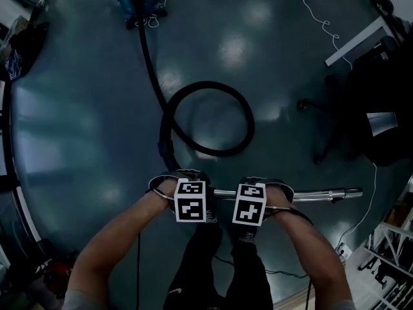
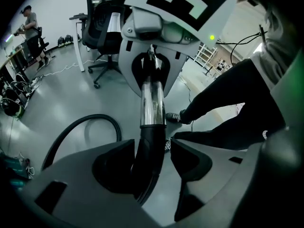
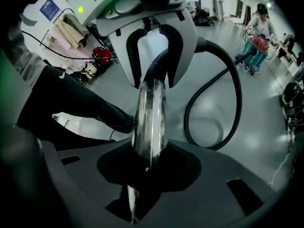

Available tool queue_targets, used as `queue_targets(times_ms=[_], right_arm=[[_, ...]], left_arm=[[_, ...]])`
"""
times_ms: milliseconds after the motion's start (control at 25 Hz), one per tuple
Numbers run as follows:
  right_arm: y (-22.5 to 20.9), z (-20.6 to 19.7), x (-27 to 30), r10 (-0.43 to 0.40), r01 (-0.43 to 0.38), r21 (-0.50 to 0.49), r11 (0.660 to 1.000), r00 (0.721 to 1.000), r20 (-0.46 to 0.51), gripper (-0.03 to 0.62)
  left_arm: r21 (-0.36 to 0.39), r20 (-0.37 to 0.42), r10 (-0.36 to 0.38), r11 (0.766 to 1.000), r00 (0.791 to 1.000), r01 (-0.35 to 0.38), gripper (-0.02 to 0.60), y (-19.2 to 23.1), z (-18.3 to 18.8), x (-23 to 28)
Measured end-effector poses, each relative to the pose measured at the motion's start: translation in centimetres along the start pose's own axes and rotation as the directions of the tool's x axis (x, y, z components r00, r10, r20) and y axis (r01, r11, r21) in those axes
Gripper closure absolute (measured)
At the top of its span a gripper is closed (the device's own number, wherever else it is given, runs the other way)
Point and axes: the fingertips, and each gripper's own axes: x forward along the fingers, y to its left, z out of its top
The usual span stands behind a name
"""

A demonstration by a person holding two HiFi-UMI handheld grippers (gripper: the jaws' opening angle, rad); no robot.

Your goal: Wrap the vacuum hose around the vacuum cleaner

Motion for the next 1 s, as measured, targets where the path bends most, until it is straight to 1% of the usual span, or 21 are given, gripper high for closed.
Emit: queue_targets(times_ms=[80, 200, 280, 360, 400, 440, 600, 640, 720, 800, 920, 1000], right_arm=[[-0.5, 0.4, -0.1, 0.004, -0.004, 0.002, 1.000, 1.000, 0.004, 0.467], [-1.2, 0.5, 0.0, 0.009, -0.009, -0.011, 1.000, 1.000, -0.003, 0.467], [-2.0, 0.4, -0.1, 0.012, -0.012, -0.020, 1.000, 1.000, -0.007, 0.467], [-2.7, 0.6, -0.4, 0.014, -0.015, -0.031, 0.999, 1.000, -0.006, 0.467], [-3.0, 0.6, -0.5, 0.015, -0.015, -0.042, 0.999, 1.000, -0.007, 0.467], [-3.3, 0.5, -0.7, 0.016, -0.016, -0.058, 0.998, 1.000, -0.010, 0.466], [-4.8, -0.7, -1.5, 0.039, -0.043, -0.128, 0.991, 0.999, -0.030, 0.467], [-5.3, -0.9, -1.7, 0.047, -0.052, -0.143, 0.988, 0.998, -0.035, 0.465], [-6.6, -1.6, -1.8, 0.061, -0.067, -0.173, 0.983, 0.997, -0.038, 0.465], [-7.9, -2.4, -1.6, 0.078, -0.081, -0.196, 0.977, 0.997, -0.022, 0.465], [-9.0, -3.5, -1.2, 0.106, -0.103, -0.218, 0.971, 0.994, 0.004, 0.465], [-9.9, -3.9, -1.2, 0.113, -0.107, -0.235, 0.966, 0.993, 0.016, 0.465]], left_arm=[[0.000, 0.012, 0.023, 1.000, 1.000, -0.023, 0.362, 0.9, -0.4, 0.1], [0.002, 0.018, 0.034, 0.999, 0.999, -0.034, 0.379, 1.9, -0.6, 0.5], [0.039, -0.017, 0.055, 0.998, 0.998, -0.054, 0.380, 2.7, -0.8, 0.9], [0.103, -0.068, 0.085, 0.992, 0.994, -0.077, 0.379, 3.5, -1.1, 1.5], [0.124, -0.082, 0.088, 0.989, 0.993, -0.078, 0.379, 3.9, -1.0, 1.8], [0.128, -0.086, 0.081, 0.989, 0.993, -0.070, 0.379, 4.1, -0.8, 2.0], [0.102, -0.049, 0.023, 0.995, 0.999, -0.018, 0.389, 4.6, 0.7, 2.2], [0.107, -0.038, 0.023, 0.994, 0.999, -0.018, 0.404, 4.8, 1.0, 2.2], [0.116, -0.023, 0.046, 0.992, 0.999, -0.043, 0.447, 5.7, 1.7, 2.2], [0.102, -0.021, 0.053, 0.993, 0.998, -0.050, 0.449, 6.8, 2.4, 2.5], [0.075, -0.025, 0.024, 0.997, 0.999, -0.022, 0.451, 7.8, 3.3, 2.8], [0.061, -0.032, 0.028, 0.998, 0.999, -0.026, 0.451, 8.6, 3.6, 2.8]])
